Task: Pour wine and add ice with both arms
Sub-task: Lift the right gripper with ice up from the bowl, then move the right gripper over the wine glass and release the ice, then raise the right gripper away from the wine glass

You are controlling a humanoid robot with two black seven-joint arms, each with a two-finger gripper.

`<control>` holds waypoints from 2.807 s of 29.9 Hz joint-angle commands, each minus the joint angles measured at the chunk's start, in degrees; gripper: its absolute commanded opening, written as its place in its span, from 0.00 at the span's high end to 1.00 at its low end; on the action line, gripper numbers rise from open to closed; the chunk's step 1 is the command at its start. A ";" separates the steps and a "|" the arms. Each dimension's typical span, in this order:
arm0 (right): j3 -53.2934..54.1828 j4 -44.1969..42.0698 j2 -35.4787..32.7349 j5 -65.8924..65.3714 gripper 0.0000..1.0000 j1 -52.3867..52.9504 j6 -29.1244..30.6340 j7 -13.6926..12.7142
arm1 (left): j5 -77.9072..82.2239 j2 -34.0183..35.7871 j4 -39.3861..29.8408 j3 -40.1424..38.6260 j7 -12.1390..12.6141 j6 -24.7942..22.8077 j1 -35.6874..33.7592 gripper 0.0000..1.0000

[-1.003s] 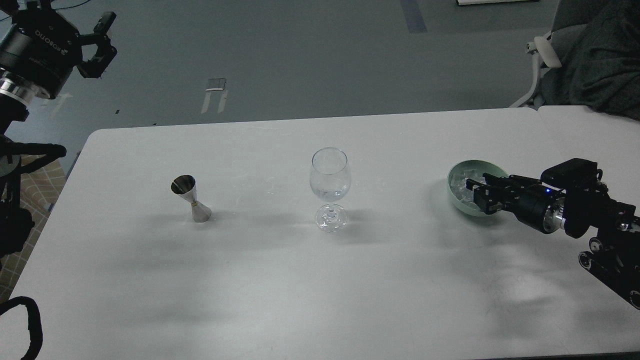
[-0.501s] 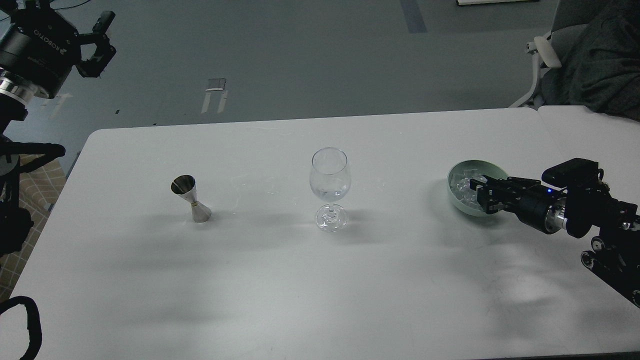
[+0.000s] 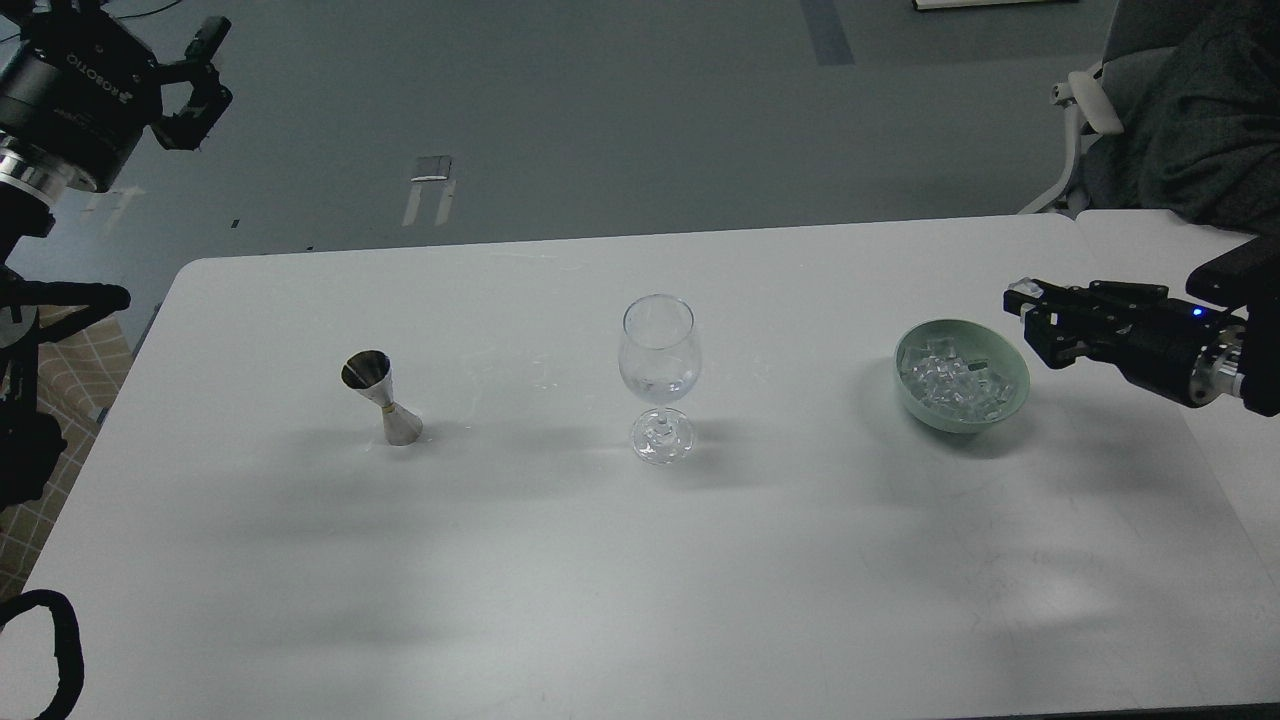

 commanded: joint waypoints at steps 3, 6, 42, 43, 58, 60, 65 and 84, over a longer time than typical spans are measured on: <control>0.44 8.09 -7.27 1.39 0.93 6.56 1.70 0.26 | -0.06 -0.15 0.01 -0.01 0.00 -0.01 -0.09 0.02; 0.17 9.58 -8.95 1.12 0.93 12.80 4.25 0.26 | 0.02 -0.24 0.01 0.08 0.00 -0.01 -0.09 0.02; -43.33 8.54 22.95 1.47 0.91 53.07 16.12 1.49 | 2.13 -2.44 -2.36 0.17 0.09 -0.01 0.87 0.02; -43.33 8.27 23.22 1.47 0.91 53.07 16.12 1.58 | 2.13 -2.44 -2.36 0.08 0.09 -0.01 0.96 0.02; -43.60 1.85 30.25 2.26 0.85 53.07 16.38 1.84 | 2.13 -3.23 -2.36 0.08 0.09 -0.01 1.05 0.02; -43.68 1.85 30.34 2.26 0.83 53.07 16.38 1.84 | 2.04 -3.23 -2.36 0.08 0.09 -0.01 1.05 0.02; -43.68 2.03 29.81 2.70 0.74 53.07 16.38 1.84 | 2.04 -3.14 -2.36 0.08 0.09 -0.01 1.05 0.02; -43.68 2.12 29.46 4.37 0.38 53.15 16.38 1.75 | 2.13 -2.61 -2.36 0.08 0.17 -0.01 0.78 0.02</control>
